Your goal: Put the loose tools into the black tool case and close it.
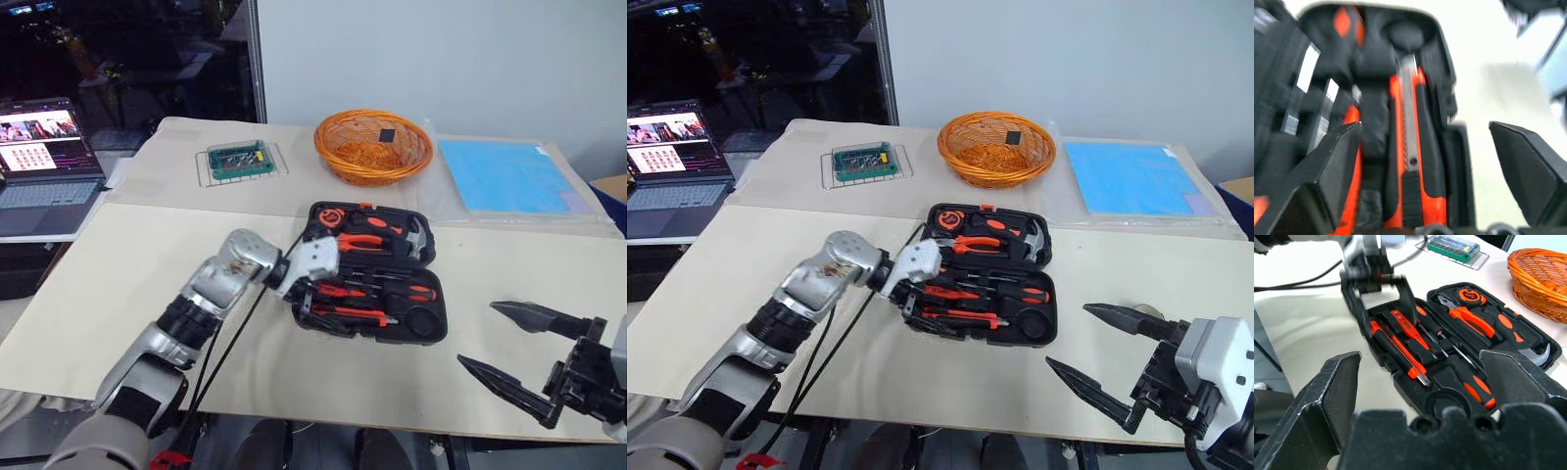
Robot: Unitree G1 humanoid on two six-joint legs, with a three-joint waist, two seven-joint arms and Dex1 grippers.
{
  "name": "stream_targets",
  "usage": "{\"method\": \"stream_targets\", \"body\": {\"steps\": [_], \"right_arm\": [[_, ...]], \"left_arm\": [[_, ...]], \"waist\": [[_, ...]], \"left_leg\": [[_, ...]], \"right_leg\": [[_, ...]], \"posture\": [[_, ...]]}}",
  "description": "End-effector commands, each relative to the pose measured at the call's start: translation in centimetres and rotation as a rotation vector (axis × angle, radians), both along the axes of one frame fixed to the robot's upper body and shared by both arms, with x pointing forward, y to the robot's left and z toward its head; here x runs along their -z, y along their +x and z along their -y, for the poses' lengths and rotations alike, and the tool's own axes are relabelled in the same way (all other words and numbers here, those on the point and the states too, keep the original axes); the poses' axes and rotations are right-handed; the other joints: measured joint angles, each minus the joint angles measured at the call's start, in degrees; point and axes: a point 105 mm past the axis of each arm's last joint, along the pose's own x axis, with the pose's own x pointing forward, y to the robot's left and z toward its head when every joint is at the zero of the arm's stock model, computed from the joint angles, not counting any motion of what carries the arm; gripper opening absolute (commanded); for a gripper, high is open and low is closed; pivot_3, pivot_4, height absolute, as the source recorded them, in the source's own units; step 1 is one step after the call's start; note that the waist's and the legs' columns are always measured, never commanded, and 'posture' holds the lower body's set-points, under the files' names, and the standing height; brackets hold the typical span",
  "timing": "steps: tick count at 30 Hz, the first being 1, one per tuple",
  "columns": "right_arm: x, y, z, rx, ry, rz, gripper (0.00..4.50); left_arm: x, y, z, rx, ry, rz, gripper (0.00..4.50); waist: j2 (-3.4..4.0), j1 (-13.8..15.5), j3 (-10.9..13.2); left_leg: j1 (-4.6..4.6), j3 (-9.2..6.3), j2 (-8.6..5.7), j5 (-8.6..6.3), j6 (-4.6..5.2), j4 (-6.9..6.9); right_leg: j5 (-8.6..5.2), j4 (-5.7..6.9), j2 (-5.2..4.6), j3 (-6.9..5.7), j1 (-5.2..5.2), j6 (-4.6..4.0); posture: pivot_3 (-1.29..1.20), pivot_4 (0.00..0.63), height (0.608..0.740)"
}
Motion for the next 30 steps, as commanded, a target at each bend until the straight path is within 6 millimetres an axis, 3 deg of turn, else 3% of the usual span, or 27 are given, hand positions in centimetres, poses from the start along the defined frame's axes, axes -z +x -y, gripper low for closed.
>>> {"method": "stream_targets", "body": {"steps": [1, 3, 5, 9, 14, 21, 23, 25, 29, 30], "right_arm": [[-0.3, 0.3, -0.3, -0.021, -0.01, 0.025, 4.5], [-0.4, 0.5, -0.3, -0.025, -0.011, 0.025, 4.5], [-0.5, 0.5, -0.3, -0.03, -0.014, 0.026, 4.5], [-0.6, 0.4, -0.2, -0.03, -0.024, 0.02, 4.5], [-0.5, 0.1, 0.0, -0.019, -0.04, -0.003, 4.5], [0.0, 0.3, 0.9, 0.056, -0.057, -0.05, 4.5], [0.0, 0.3, 1.4, 0.09, -0.068, -0.053, 4.5], [-0.2, 0.5, 2.0, 0.136, -0.073, -0.044, 4.5], [0.4, 0.7, 3.6, 0.242, -0.141, -0.06, 4.5], [0.7, 0.7, 4.0, 0.259, -0.163, -0.073, 4.5]], "left_arm": [[-1.0, -0.5, 0.7, -0.019, -0.178, -0.02, 2.83], [0.4, -0.5, 0.9, -0.056, -0.183, -0.007, 2.29], [2.0, -0.4, 1.1, -0.113, -0.177, 0.003, 1.43], [5.8, -1.1, 0.1, -0.14, -0.066, 0.018, 0.03], [10.7, -1.9, -1.6, -0.141, 0.13, 0.044, 0.03], [13.6, -2.8, -1.7, -0.076, 0.222, 0.16, 0.03], [12.4, -2.3, -0.7, -0.116, 0.118, 0.141, 0.03], [9.0, -1.6, 0.2, -0.172, -0.077, 0.083, 0.03], [4.1, -1.5, -0.3, -0.171, -0.248, 0.014, 0.03], [3.0, -1.8, -0.5, -0.151, -0.265, -0.003, 0.27]], "waist": [[0.01, -0.01, -0.01], [0.01, 0.01, -0.01], [0.01, 0.06, -0.01], [0.02, 0.12, -0.01], [0.22, 0.19, -0.22], [0.94, -0.16, -1.0], [1.08, -0.11, -1.19], [1.19, -0.1, -1.27], [1.11, -0.14, -1.18], [1.05, -0.15, -1.13]], "left_leg": [[0.0, 0.0, 0.0, 0.0, 0.0, 0.0], [0.0, 0.01, -0.02, 0.01, 0.01, 0.0], [0.0, 0.0, -0.04, 0.01, 0.02, 0.0], [0.0, 0.01, -0.04, 0.02, 0.03, 0.0], [0.1, 0.03, 0.0, -0.07, -0.11, 0.0], [0.93, 0.13, 0.09, -0.28, -0.42, -0.26], [1.2, 0.11, 0.18, -0.3, -0.46, -0.38], [1.25, 0.11, 0.21, -0.33, -0.51, -0.42], [0.81, 0.1, 0.19, -0.33, -0.51, -0.36], [0.73, 0.09, 0.18, -0.33, -0.5, -0.34]], "right_leg": [[0.01, -0.01, -0.01, 0.01, 0.0, 0.02], [0.02, -0.01, -0.02, 0.02, 0.01, 0.02], [0.05, -0.01, -0.01, 0.03, 0.01, -0.04], [0.22, 0.02, 0.0, 0.04, 0.0, -0.33], [0.13, -0.06, -0.01, 0.03, 0.08, -0.18], [-0.2, -0.18, -0.13, 0.15, 0.69, -0.39], [-0.27, -0.24, -0.2, 0.2, 1.09, -0.39], [-0.31, -0.27, -0.23, 0.2, 1.12, -0.42], [-0.31, -0.25, -0.31, 0.15, 0.97, -0.42], [-0.3, -0.22, -0.29, 0.12, 0.89, -0.42]], "posture": [[0.0, 0.15, 0.74], [0.0, 0.15, 0.74], [0.0, 0.15, 0.74], [0.0, 0.15, 0.74], [0.0, 0.15, 0.74], [0.0, 0.15, 0.74], [0.0, 0.15, 0.74], [0.0, 0.15, 0.74], [0.0, 0.15, 0.74], [0.0, 0.15, 0.74]]}}
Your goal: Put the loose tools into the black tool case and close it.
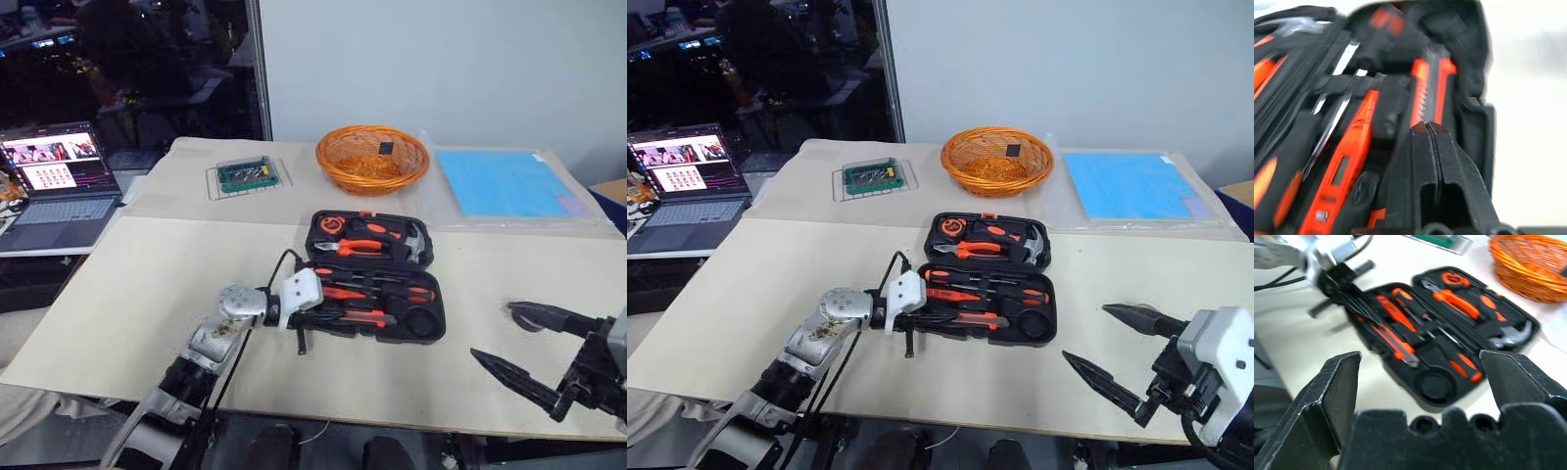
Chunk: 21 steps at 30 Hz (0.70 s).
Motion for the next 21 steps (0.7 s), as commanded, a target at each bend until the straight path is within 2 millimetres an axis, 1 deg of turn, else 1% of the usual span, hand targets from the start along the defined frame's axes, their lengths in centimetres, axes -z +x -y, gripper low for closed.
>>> {"method": "stream_targets", "body": {"steps": [1, 2, 3, 5, 6, 8, 9, 10, 11, 12, 15, 17, 19, 21], "right_arm": [[0.3, 0.1, 1.9, 0.106, -0.082, -0.022, 4.5], [0.9, 0.4, 2.4, 0.144, -0.128, -0.062, 4.5], [1.6, 0.5, 3.5, 0.202, -0.18, -0.112, 4.5], [2.5, 1.4, 5.6, 0.306, -0.195, -0.187, 4.5], [2.8, 1.9, 6.3, 0.344, -0.197, -0.222, 4.5], [3.3, 2.6, 7.4, 0.379, -0.219, -0.255, 3.97], [3.5, 3.3, 7.6, 0.39, -0.232, -0.268, 3.75], [3.6, 3.8, 8.2, 0.409, -0.241, -0.274, 3.45], [3.9, 4.8, 8.9, 0.451, -0.239, -0.281, 3.18], [4.1, 5.5, 9.5, 0.481, -0.237, -0.295, 2.76], [5.0, 7.8, 10.0, 0.529, -0.243, -0.351, 2.76], [5.2, 8.6, 10.4, 0.541, -0.245, -0.367, 2.76], [5.8, 9.3, 10.8, 0.553, -0.265, -0.4, 2.76], [6.4, 10.1, 11.0, 0.556, -0.269, -0.43, 2.76]], "left_arm": [[-5.1, -0.7, -0.6, 0.071, -0.114, -0.018, 0.53], [-6.6, -1.1, -1.0, 0.105, -0.142, -0.022, 0.72], [-7.8, -1.5, -0.9, 0.131, -0.161, -0.02, 1.08], [-9.8, -2.4, -0.7, 0.184, -0.18, -0.008, 1.91], [-10.7, -2.8, -0.6, 0.205, -0.185, -0.006, 2.34], [-11.6, -3.4, -0.2, 0.225, -0.183, -0.004, 3.09], [-12.0, -3.4, -0.2, 0.223, -0.178, -0.002, 3.49], [-12.3, -3.6, 0.1, 0.224, -0.177, -0.008, 3.86], [-12.6, -3.7, 0.2, 0.23, -0.174, -0.014, 4.2], [-12.8, -3.8, 0.4, 0.233, -0.165, -0.015, 4.5], [-13.3, -3.6, 0.5, 0.216, -0.16, -0.002, 4.5], [-13.1, -3.6, 0.7, 0.211, -0.154, 0.003, 4.5], [-13.0, -3.7, 0.7, 0.201, -0.158, 0.0, 4.5], [-12.9, -3.5, 0.7, 0.183, -0.161, 0.001, 4.5]], "waist": [[-0.21, -0.03, 0.14], [-0.32, -0.08, 0.2], [-0.32, -0.18, 0.21], [-0.36, -0.2, 0.23], [-0.42, -0.13, 0.27], [-0.48, -0.1, 0.3], [-0.47, -0.03, 0.31], [-0.48, -0.04, 0.31], [-0.49, -0.05, 0.35], [-0.51, -0.1, 0.41], [-0.57, -0.36, 0.64], [-0.54, -0.38, 0.73], [-0.53, -0.23, 0.77], [-0.54, -0.13, 0.8]], "left_leg": [[-0.11, -0.02, -0.01, 0.0, 0.0, 0.01], [-0.23, -0.02, -0.02, 0.02, 0.01, 0.05], [-0.41, 0.0, -0.03, 0.03, 0.03, 0.12], [-0.7, 0.02, -0.17, 0.25, 0.38, 0.32], [-0.71, 0.03, -0.21, 0.31, 0.5, 0.32], [-0.72, 0.05, -0.25, 0.28, 0.56, 0.36], [-0.72, 0.06, -0.25, 0.27, 0.58, 0.36], [-0.76, 0.08, -0.26, 0.26, 0.59, 0.35], [-0.76, 0.06, -0.24, 0.26, 0.58, 0.34], [-0.75, 0.07, -0.23, 0.26, 0.59, 0.34], [-0.74, 0.13, -0.22, 0.27, 0.59, 0.36], [-0.73, 0.16, -0.21, 0.27, 0.59, 0.37], [-0.74, 0.15, -0.23, 0.27, 0.59, 0.37], [-0.77, 0.14, -0.27, 0.27, 0.6, 0.37]], "right_leg": [[0.01, 0.03, 0.04, -0.04, -0.09, 0.0], [0.03, 0.04, 0.11, -0.1, -0.34, -0.02], [0.05, 0.07, 0.18, -0.11, -0.74, -0.02], [0.11, 0.2, 0.2, -0.07, -0.86, 0.05], [0.27, 0.16, 0.2, -0.06, -0.85, 0.33], [0.31, 0.06, 0.2, -0.04, -0.82, 0.29], [0.31, 0.04, 0.2, -0.04, -0.8, 0.29], [0.29, 0.06, 0.2, -0.02, -0.78, 0.33], [0.27, 0.1, 0.22, -0.05, -0.79, 0.34], [0.25, 0.13, 0.25, -0.04, -0.81, 0.35], [0.21, 0.13, 0.27, -0.03, -0.81, 0.4], [0.18, 0.12, 0.27, -0.02, -0.81, 0.3], [0.25, 0.16, 0.27, 0.0, -0.82, 0.39], [0.38, 0.16, 0.27, -0.01, -0.84, 0.14]], "posture": [[0.0, 0.15, 0.74], [0.0, 0.15, 0.74], [0.0, 0.15, 0.74], [0.0, 0.15, 0.74], [0.0, 0.15, 0.74], [0.0, 0.15, 0.74], [0.0, 0.15, 0.74], [0.0, 0.15, 0.74], [0.0, 0.15, 0.74], [0.0, 0.15, 0.74], [0.0, 0.15, 0.74], [0.0, 0.15, 0.74], [0.0, 0.15, 0.74], [0.0, 0.15, 0.74]]}}
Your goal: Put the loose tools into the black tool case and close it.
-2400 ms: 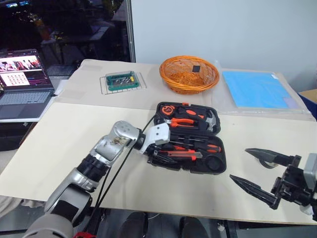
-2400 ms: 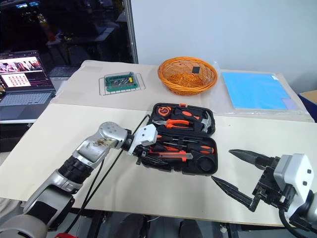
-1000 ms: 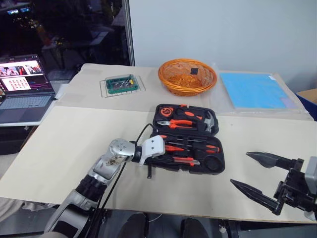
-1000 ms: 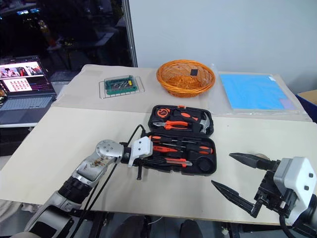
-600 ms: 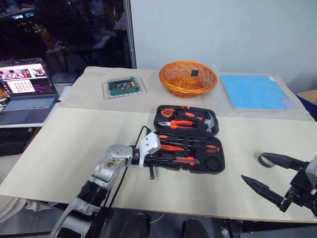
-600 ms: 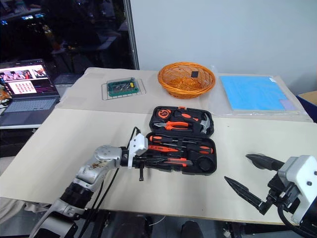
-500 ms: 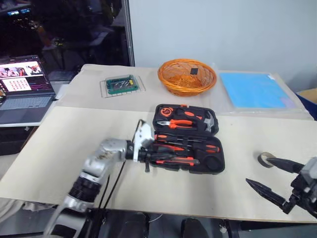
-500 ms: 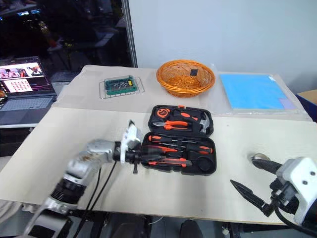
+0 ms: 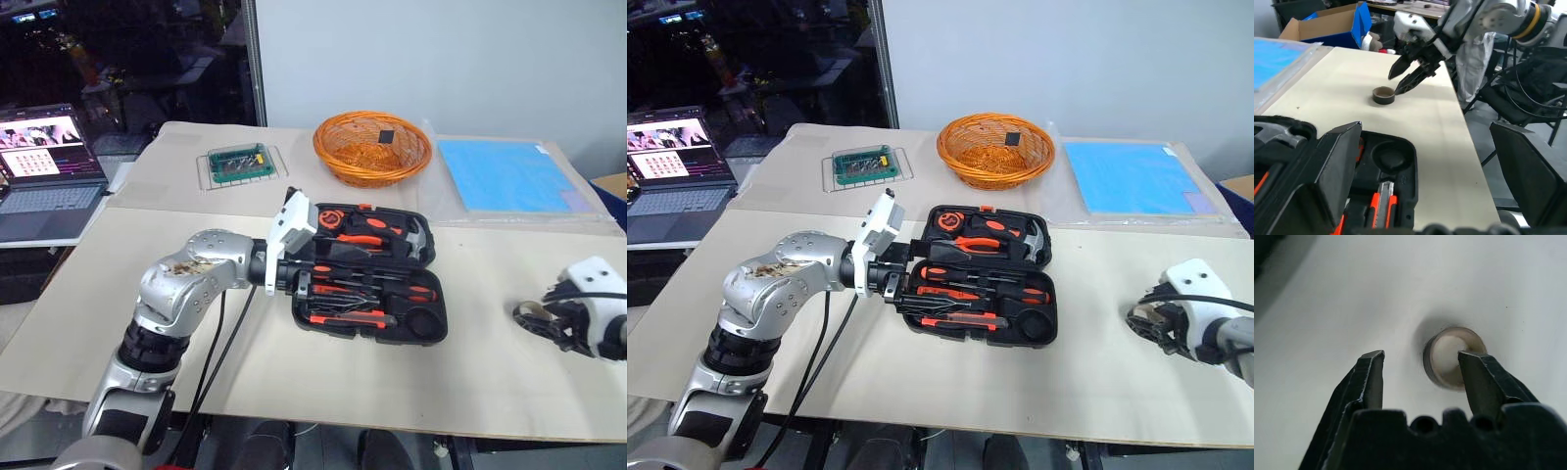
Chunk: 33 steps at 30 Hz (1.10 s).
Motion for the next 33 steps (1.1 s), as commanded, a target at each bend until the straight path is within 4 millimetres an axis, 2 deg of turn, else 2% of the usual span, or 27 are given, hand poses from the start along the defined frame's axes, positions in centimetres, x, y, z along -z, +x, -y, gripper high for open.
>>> {"method": "stream_targets", "body": {"steps": [1, 3, 6, 9, 11, 12, 15, 18, 20, 21, 23, 26, 29, 33], "right_arm": [[0.5, 1.0, 0.9, 0.027, -0.033, -0.047, 2.76], [1.4, 1.1, 1.2, 0.019, -0.059, -0.098, 2.76], [1.9, 1.7, 1.6, 0.023, -0.064, -0.111, 2.03], [2.1, 2.0, 1.9, 0.02, -0.069, -0.109, 1.01], [1.7, 2.2, 1.6, 0.0, -0.062, -0.083, 0.27], [1.2, 2.3, 1.4, -0.013, -0.053, -0.064, 0.08], [-1.3, 2.4, -0.9, -0.126, -0.014, 0.012, 0.08], [-3.9, 1.6, -5.8, -0.319, 0.037, 0.057, 0.08], [-4.5, 1.4, -8.7, -0.424, 0.073, 0.064, 0.08], [-4.4, 1.3, -10.5, -0.491, 0.073, 0.059, 0.08], [-4.0, 1.2, -12.9, -0.568, 0.072, 0.043, 0.08], [-2.0, 0.6, -15.8, -0.66, 0.09, -0.041, 0.08], [0.0, -0.2, -16.0, -0.686, 0.022, -0.115, 0.08], [1.6, -0.7, -15.9, -0.674, 0.011, -0.168, 0.08]], "left_arm": [[-0.7, -0.3, 0.0, -0.01, -0.022, 0.038, 4.5], [-0.5, -0.2, -0.1, -0.024, -0.02, 0.045, 4.5], [-0.2, -0.1, -0.2, -0.04, -0.027, 0.045, 4.5], [0.2, 0.0, -0.6, -0.06, -0.03, 0.046, 4.5], [0.6, 0.2, -1.0, -0.075, -0.033, 0.044, 4.5], [0.8, 0.2, -1.1, -0.081, -0.036, 0.041, 4.5], [1.1, 0.2, -1.9, -0.112, -0.048, 0.047, 4.5], [1.7, 0.1, -3.1, -0.15, -0.031, 0.054, 4.5], [1.9, -0.3, -3.9, -0.135, -0.014, 0.038, 4.5], [2.0, -0.7, -4.4, -0.129, -0.01, 0.021, 4.5], [2.0, -1.1, -5.0, -0.124, -0.007, 0.001, 4.5], [2.3, -1.6, -5.6, -0.129, 0.025, 0.01, 4.5], [2.2, -1.8, -5.6, -0.13, 0.024, 0.009, 4.5], [2.3, -1.9, -5.8, -0.14, 0.03, 0.011, 4.5]], "waist": [[-0.02, -0.03, 0.04], [-0.03, 0.01, 0.06], [-0.01, -0.01, 0.08], [-0.02, -0.07, 0.08], [-0.02, -0.06, 0.08], [-0.02, -0.07, 0.08], [0.03, -0.08, 0.1], [0.08, -0.49, 0.17], [0.1, -0.87, 0.2], [0.09, -0.88, 0.21], [0.01, -0.92, 0.25], [-0.12, -0.61, 0.31], [-0.11, 0.23, 0.32], [-0.18, 0.12, 0.33]], "left_leg": [[-0.01, 0.01, 0.0, -0.01, 0.0, 0.0], [-0.04, 0.02, -0.06, -0.01, 0.02, 0.0], [-0.04, 0.0, -0.07, -0.02, 0.02, 0.0], [-0.01, 0.01, -0.06, -0.01, 0.02, 0.0], [0.0, 0.01, -0.05, -0.01, 0.01, 0.0], [0.01, 0.01, -0.05, -0.01, 0.01, 0.0], [0.01, 0.02, -0.05, -0.01, 0.01, 0.0], [0.01, 0.02, -0.02, -0.01, 0.01, 0.0], [0.01, 0.02, 0.03, -0.01, 0.01, 0.0], [0.02, 0.0, 0.06, -0.01, 0.01, 0.0], [0.04, -0.04, 0.12, -0.01, 0.0, 0.01], [0.07, -0.1, 0.15, -0.02, -0.05, 0.01], [0.04, -0.12, 0.02, -0.02, -0.04, 0.01], [-0.02, -0.11, -0.06, -0.04, 0.0, 0.01]], "right_leg": [[0.01, -0.02, 0.0, 0.0, 0.0, -0.01], [0.01, -0.03, -0.01, 0.01, -0.03, -0.01], [0.01, -0.02, 0.0, -0.01, -0.03, -0.01], [0.02, 0.0, 0.0, 0.0, -0.01, 0.0], [0.02, 0.04, 0.0, 0.0, -0.01, 0.01], [0.02, 0.05, 0.01, 0.0, -0.02, 0.01], [0.03, 0.06, 0.02, 0.02, -0.04, 0.0], [0.02, 0.13, 0.03, 0.06, -0.09, -0.01], [0.01, 0.16, 0.06, 0.07, -0.12, -0.01], [-0.01, 0.18, 0.1, 0.07, -0.1, 0.0], [-0.17, 0.18, 0.13, 0.03, -0.09, 0.27], [-0.17, 0.12, 0.13, -0.03, -0.1, 0.26], [-0.02, 0.05, 0.01, -0.05, -0.28, 0.02], [0.04, -0.06, -0.04, -0.03, -0.29, -0.03]], "posture": [[0.0, 0.15, 0.74], [0.0, 0.15, 0.74], [0.0, 0.15, 0.74], [0.0, 0.15, 0.74], [0.0, 0.15, 0.74], [0.0, 0.15, 0.74], [0.0, 0.15, 0.74], [0.0, 0.15, 0.74], [0.0, 0.15, 0.74], [0.0, 0.15, 0.74], [0.0, 0.15, 0.74], [0.0, 0.15, 0.74], [0.0, 0.15, 0.74], [0.0, 0.15, 0.74]]}}
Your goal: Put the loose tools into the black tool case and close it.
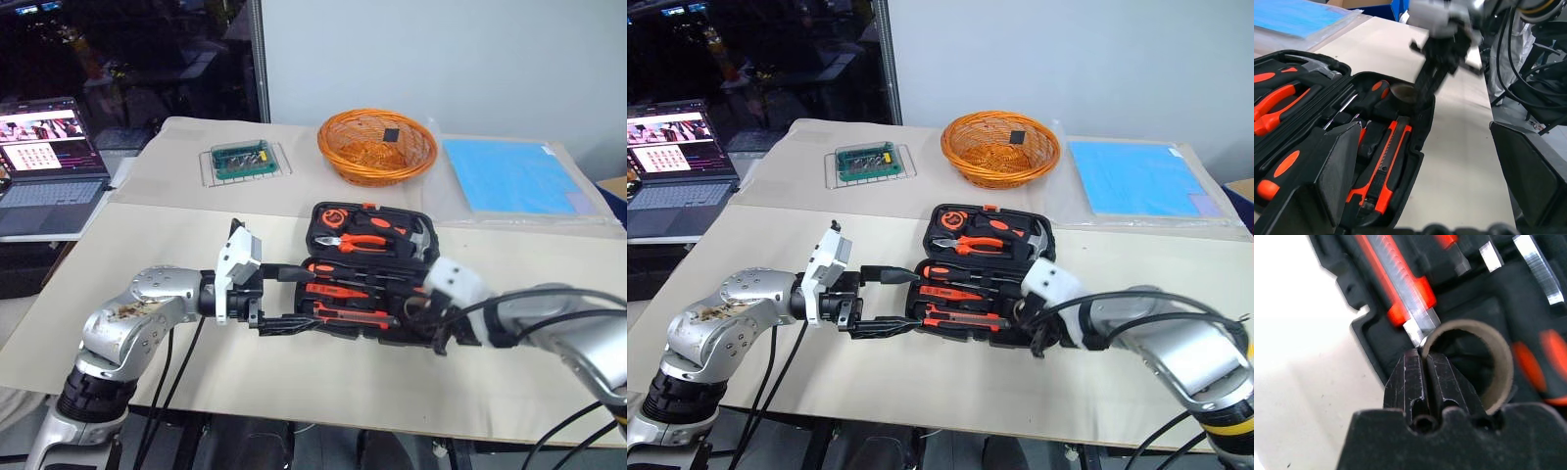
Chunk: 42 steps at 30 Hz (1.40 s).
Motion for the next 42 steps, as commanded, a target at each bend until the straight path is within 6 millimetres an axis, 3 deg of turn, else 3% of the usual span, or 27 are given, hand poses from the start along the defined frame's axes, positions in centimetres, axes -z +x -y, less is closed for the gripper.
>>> {"method": "stream_targets", "body": {"steps": [1, 14, 19, 22, 25, 30, 32, 35, 36, 37, 40, 41, 42], "right_arm": [[1.3, -0.5, 0.8, 0.015, -0.062, -0.028, 0.08], [2.0, -1.8, 1.7, 0.001, -0.068, -0.112, 0.08], [0.9, -1.1, 1.5, -0.027, -0.034, -0.068, 1.57], [-1.4, -0.8, 0.8, -0.014, 0.081, -0.018, 2.55], [-4.3, -0.4, 0.2, -0.001, 0.225, 0.082, 2.55], [-8.5, 3.0, 1.8, 0.211, 0.393, 0.381, 2.55], [-8.9, 4.7, 3.0, 0.361, 0.558, 0.333, 2.55], [-8.8, 5.7, 3.2, 0.416, 0.554, 0.346, 2.55], [-8.7, 6.9, 3.7, 0.468, 0.526, 0.367, 3.05], [-8.5, 8.1, 4.3, 0.518, 0.493, 0.379, 3.2], [-8.0, 10.6, 5.0, 0.632, 0.46, 0.363, 4.2], [-7.3, 11.3, 5.5, 0.678, 0.394, 0.344, 4.47], [-6.7, 11.7, 6.0, 0.726, 0.33, 0.32, 4.47]], "left_arm": [[-0.8, -0.6, -0.1, 0.006, -0.007, 0.049, 4.5], [-0.9, -0.6, 0.3, 0.002, -0.01, 0.059, 4.5], [-1.1, -0.1, 0.4, -0.009, -0.007, 0.057, 4.5], [-1.1, 0.4, 0.2, -0.036, -0.012, 0.053, 4.5], [-1.3, 1.2, 0.1, -0.093, -0.037, 0.04, 4.5], [-1.7, 5.2, 0.0, -0.348, -0.102, -0.004, 4.5], [-1.4, 8.0, 0.1, -0.509, -0.099, -0.043, 4.5], [-0.9, 10.0, 0.0, -0.63, -0.072, -0.084, 4.5], [-0.5, 11.7, -0.1, -0.72, -0.057, -0.127, 4.5], [-0.2, 13.0, 0.0, -0.779, -0.046, -0.161, 4.5], [0.4, 15.2, 0.3, -0.836, 0.01, -0.223, 4.5], [0.4, 15.9, 0.5, -0.841, 0.016, -0.248, 4.5], [0.5, 16.5, 0.7, -0.845, 0.021, -0.255, 4.5]], "waist": [[0.0, -0.12, 0.0], [-0.02, 0.44, 0.01], [-0.04, 0.39, 0.0], [-0.05, 0.22, 0.01], [-0.07, 0.07, 0.03], [-0.1, -0.12, 0.04], [-0.24, -0.11, 0.1], [-0.25, -0.15, 0.14], [-0.24, -0.13, 0.13], [-0.25, -0.1, 0.13], [-0.26, -0.31, 0.14], [-0.26, -0.44, 0.15], [-0.26, -0.57, 0.15]], "left_leg": [[0.0, -0.01, 0.01, 0.0, 0.0, 0.0], [0.11, -0.04, 0.07, 0.0, -0.02, 0.0], [0.12, -0.04, 0.07, 0.0, -0.02, 0.0], [0.07, -0.02, 0.08, 0.0, -0.02, -0.01], [0.01, -0.02, 0.07, 0.0, -0.01, -0.02], [0.03, -0.05, 0.05, 0.03, -0.04, 0.02], [0.14, -0.07, 0.08, 0.04, -0.05, 0.12], [0.13, -0.09, 0.0, 0.14, -0.14, 0.19], [0.12, -0.07, 0.0, 0.14, -0.15, 0.19], [0.13, -0.07, -0.03, 0.14, -0.14, 0.19], [0.16, -0.05, -0.18, 0.19, -0.17, 0.2], [0.15, -0.05, -0.18, 0.19, -0.17, 0.2], [0.15, -0.04, -0.18, 0.19, -0.17, 0.19]], "right_leg": [[0.01, 0.02, 0.01, 0.0, 0.01, -0.01], [-0.01, -0.01, 0.06, -0.08, 0.14, -0.01], [-0.01, 0.02, 0.06, -0.09, 0.17, -0.01], [-0.03, 0.08, 0.07, -0.07, 0.2, -0.04], [-0.03, 0.18, 0.08, -0.03, 0.21, -0.05], [-0.06, 0.25, 0.09, -0.04, 0.23, 0.07], [-0.15, 0.38, 0.15, -0.03, 0.26, 0.23], [-0.14, 0.7, 0.15, 0.02, 0.21, 0.27], [-0.09, 0.74, 0.15, 0.04, 0.14, 0.17], [0.02, 0.83, 0.15, 0.07, 0.14, -0.04], [0.03, 0.89, 0.14, 0.09, 0.09, -0.02], [0.03, 0.89, 0.14, 0.09, 0.08, -0.03], [0.03, 0.89, 0.14, 0.1, 0.07, -0.03]], "posture": [[0.0, 0.15, 0.74], [0.0, 0.15, 0.74], [0.0, 0.15, 0.74], [0.0, 0.15, 0.74], [0.0, 0.15, 0.74], [0.0, 0.15, 0.74], [0.0, 0.15, 0.74], [0.0, 0.15, 0.74], [0.0, 0.15, 0.74], [0.0, 0.15, 0.74], [0.0, 0.15, 0.74], [0.0, 0.15, 0.74], [0.0, 0.15, 0.74]]}}
